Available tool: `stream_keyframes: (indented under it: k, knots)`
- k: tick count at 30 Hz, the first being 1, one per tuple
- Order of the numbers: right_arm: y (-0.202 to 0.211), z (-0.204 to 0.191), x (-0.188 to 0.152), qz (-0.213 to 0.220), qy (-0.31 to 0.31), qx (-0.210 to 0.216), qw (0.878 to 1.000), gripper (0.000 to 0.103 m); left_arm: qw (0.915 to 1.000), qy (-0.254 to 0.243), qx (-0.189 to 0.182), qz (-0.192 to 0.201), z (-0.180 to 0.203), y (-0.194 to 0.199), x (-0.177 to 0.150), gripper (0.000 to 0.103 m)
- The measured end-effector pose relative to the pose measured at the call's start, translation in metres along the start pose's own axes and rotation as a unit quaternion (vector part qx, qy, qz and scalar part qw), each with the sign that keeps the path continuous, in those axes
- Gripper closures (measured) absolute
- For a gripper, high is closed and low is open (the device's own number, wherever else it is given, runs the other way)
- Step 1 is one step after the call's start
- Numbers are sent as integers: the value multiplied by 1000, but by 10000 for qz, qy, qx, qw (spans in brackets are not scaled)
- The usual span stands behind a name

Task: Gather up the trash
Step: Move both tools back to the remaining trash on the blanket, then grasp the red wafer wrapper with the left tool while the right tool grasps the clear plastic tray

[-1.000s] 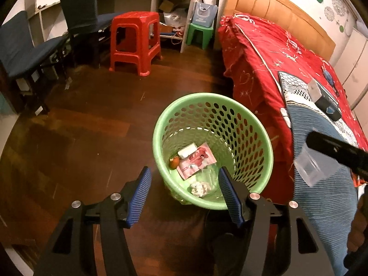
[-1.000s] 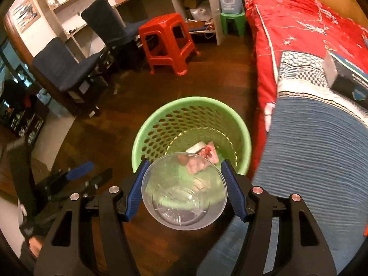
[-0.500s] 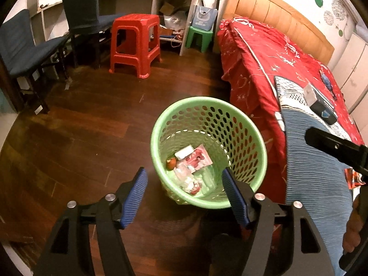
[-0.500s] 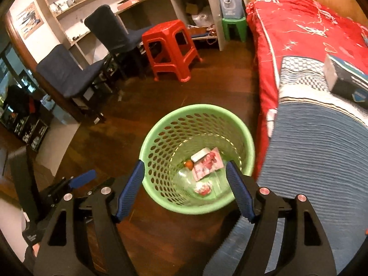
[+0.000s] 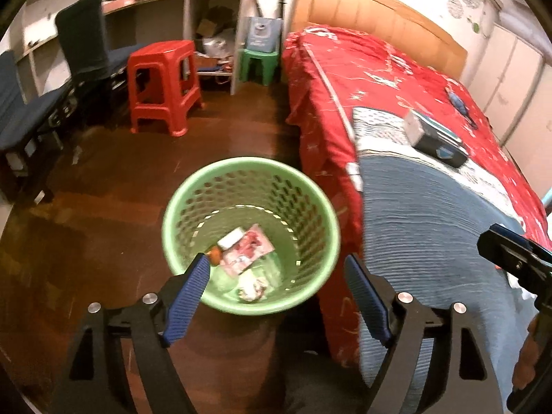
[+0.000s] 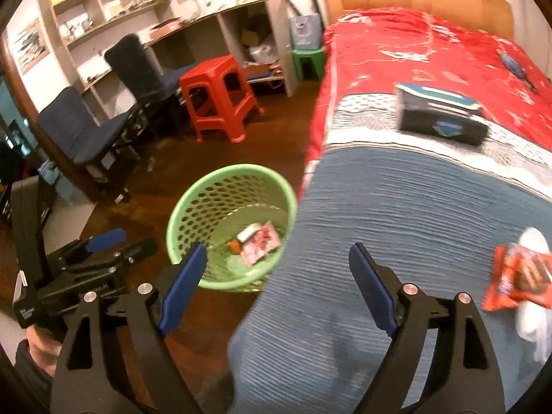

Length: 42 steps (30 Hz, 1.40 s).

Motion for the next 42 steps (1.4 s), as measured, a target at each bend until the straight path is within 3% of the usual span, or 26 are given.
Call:
stream_keyframes:
  k: [13, 23, 30, 42]
  knots:
    - [62, 130, -37, 179, -634, -959, 9932, 16, 9961, -666, -563, -165, 94, -12, 2, 19]
    - [79, 223, -72, -101, -835, -1782, 9804, 16, 9865, -1223, -1001, -433, 157, -28, -5, 17]
    - [69, 249, -83, -338, -637, -1948, 9782, 16, 9761, -1671, -1245, -623, 202, -42, -10, 16]
    - [47, 263, -95, -604, -464, -1847, 9798, 17, 9486, -2386, -1795, -1052, 275, -72, -21, 15]
Point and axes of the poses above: each gripper's, at about its wrist camera, not at the fingertips, and y roughly against the way its jaws point, z to its right, x to its top, the point moved 2 cm from there along -y, roughly the way its jaws point, and after that the axes turned 9 degrees about -x, right-handed, at the moved point
